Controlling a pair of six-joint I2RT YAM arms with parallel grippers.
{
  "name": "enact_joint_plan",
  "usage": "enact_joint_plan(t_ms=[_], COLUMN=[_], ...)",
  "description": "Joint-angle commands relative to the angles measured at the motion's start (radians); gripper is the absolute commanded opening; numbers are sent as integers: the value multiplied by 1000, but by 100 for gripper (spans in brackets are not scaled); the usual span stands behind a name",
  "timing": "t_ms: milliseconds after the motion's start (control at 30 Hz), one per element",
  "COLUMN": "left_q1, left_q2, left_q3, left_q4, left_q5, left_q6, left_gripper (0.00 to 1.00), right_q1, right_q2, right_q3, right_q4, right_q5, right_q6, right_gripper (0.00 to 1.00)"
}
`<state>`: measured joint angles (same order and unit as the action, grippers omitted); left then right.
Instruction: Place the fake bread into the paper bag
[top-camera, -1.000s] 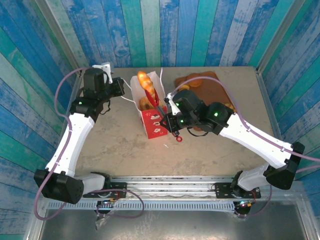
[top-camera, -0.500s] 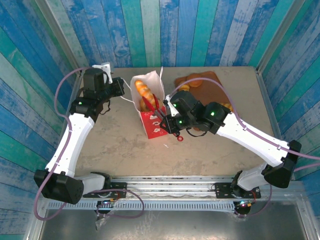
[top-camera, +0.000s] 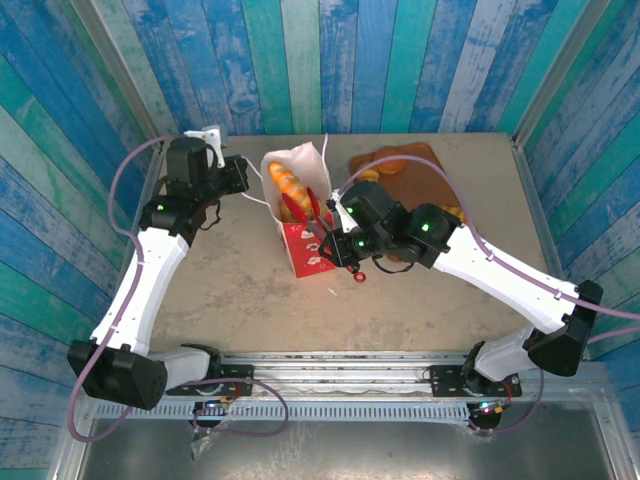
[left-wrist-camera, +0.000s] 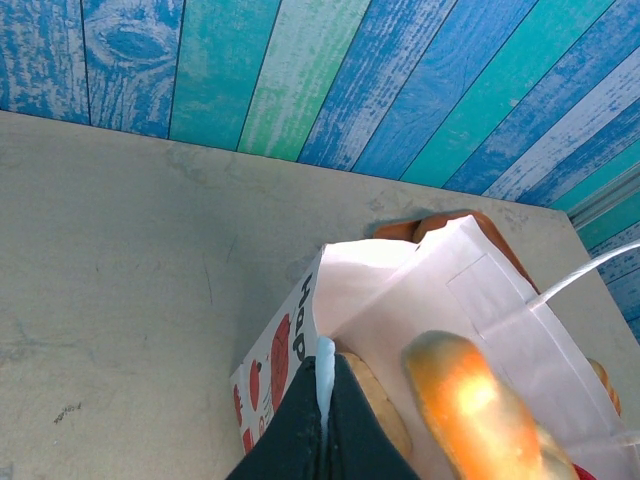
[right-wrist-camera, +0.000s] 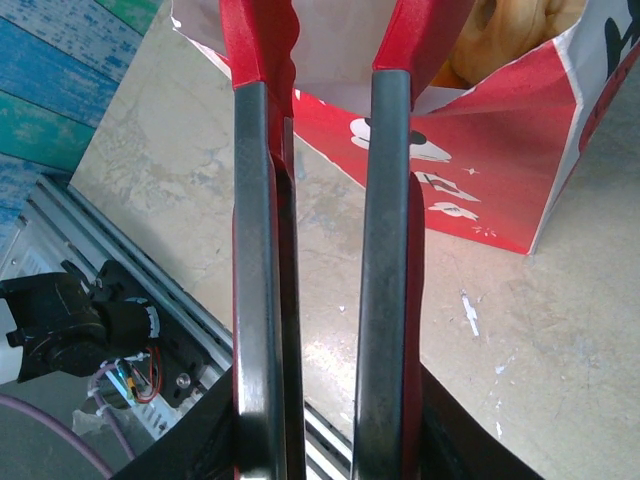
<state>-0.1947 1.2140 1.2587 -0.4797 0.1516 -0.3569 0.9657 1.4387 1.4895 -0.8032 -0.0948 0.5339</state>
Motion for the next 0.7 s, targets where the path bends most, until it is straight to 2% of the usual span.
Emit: enact_joint_plan(t_ms=[0,400,567,667], left_q1=[-2,-2,-2,-2], left_q2=[-47,-51,-57,-63], left_q3=[-12,-16,-17,-14], left_q4=[27,33,42,43], left_q5=[3,6,13,14], left_q6=[-4,-10,-17,-20], left_gripper=[6,9,17,28], right_q1=[-3,-9,-9,-12], right_q2=[-8,-36,-51,-67], right_q3=[20,8,8,17], right_q4=[15,58,85,105], right_q5=[-3,0,1,1], right_q6=[-9,-20,-33,-45], right_gripper=[37,38,39,39])
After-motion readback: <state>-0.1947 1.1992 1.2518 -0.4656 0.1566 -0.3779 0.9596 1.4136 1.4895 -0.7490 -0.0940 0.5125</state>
